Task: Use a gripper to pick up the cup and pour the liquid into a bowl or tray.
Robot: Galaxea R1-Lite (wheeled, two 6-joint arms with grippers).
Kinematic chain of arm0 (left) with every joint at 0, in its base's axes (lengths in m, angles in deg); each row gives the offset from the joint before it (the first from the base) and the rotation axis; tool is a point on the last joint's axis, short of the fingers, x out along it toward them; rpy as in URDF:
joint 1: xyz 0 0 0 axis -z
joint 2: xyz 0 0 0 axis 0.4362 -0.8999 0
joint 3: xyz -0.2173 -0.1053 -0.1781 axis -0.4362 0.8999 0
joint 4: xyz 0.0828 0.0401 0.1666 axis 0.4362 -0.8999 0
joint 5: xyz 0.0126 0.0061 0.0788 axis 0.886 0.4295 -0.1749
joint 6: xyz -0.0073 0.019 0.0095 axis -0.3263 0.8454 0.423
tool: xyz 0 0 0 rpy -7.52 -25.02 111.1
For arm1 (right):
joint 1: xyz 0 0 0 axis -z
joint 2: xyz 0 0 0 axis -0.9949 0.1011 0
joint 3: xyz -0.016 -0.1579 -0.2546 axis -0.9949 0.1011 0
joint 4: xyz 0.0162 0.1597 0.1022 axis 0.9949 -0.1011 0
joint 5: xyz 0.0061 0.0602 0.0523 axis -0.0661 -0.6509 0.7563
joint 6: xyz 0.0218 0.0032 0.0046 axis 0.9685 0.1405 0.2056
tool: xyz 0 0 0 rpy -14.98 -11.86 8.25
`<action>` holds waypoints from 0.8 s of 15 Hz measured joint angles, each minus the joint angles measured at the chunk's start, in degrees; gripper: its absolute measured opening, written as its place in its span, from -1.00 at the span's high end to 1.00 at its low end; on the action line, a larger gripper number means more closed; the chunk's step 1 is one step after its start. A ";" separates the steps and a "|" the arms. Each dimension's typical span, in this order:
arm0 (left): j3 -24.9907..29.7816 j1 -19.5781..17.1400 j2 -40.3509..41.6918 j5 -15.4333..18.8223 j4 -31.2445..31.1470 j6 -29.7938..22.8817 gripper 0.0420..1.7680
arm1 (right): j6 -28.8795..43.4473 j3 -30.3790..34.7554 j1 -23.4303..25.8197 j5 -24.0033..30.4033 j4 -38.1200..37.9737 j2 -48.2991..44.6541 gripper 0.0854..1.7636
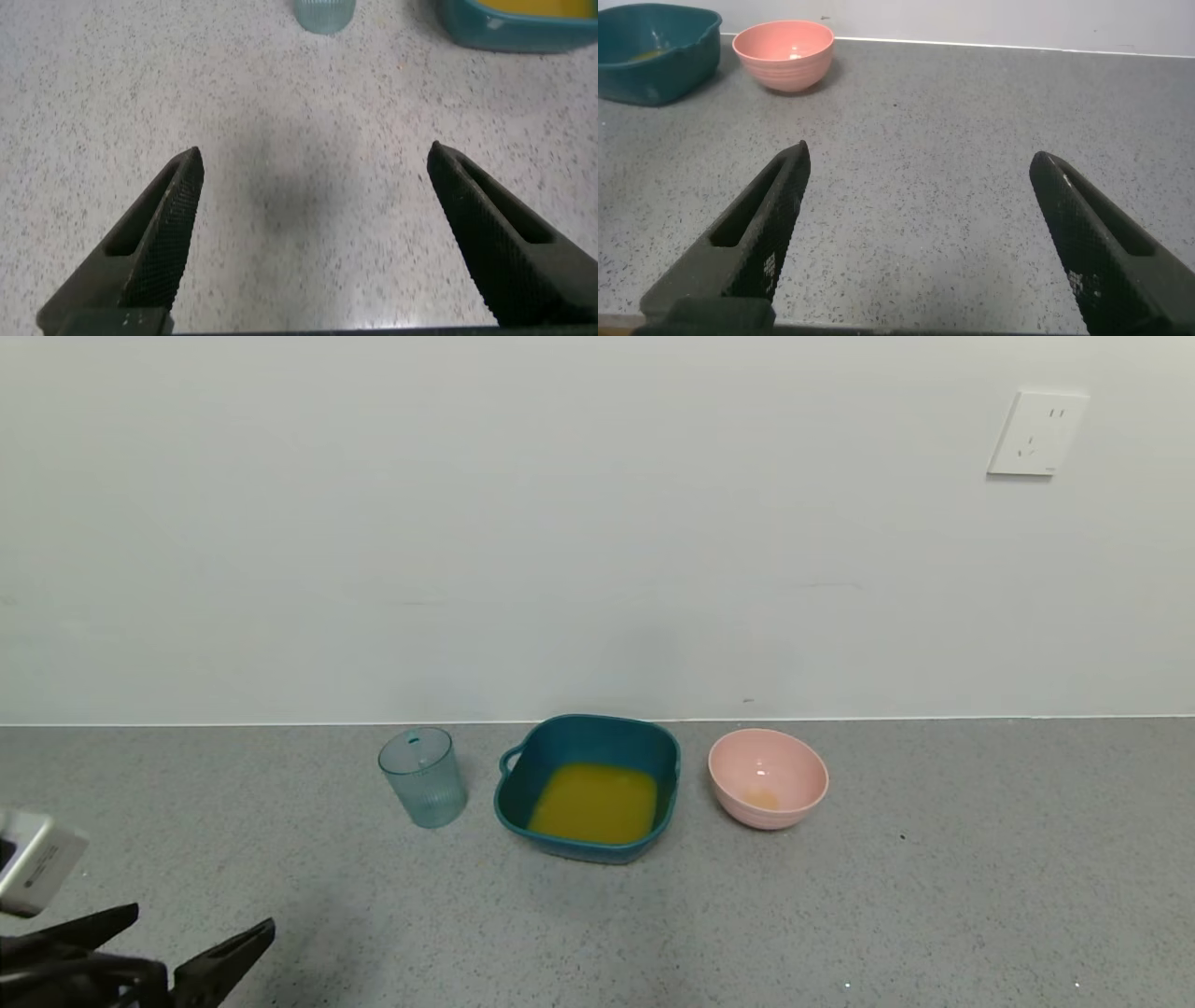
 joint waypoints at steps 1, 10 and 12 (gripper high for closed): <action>0.51 0.05 2.86 0.11 -2.04 0.00 -0.94 | 0.02 0.00 0.00 0.02 0.00 0.00 -0.94; 4.84 -0.05 26.27 0.18 -11.35 0.01 -0.94 | 0.00 0.00 -0.02 0.02 0.00 0.00 -0.94; 5.36 -0.09 30.77 0.10 -12.61 0.17 -0.94 | 0.02 0.00 -0.02 0.00 0.00 0.00 -0.94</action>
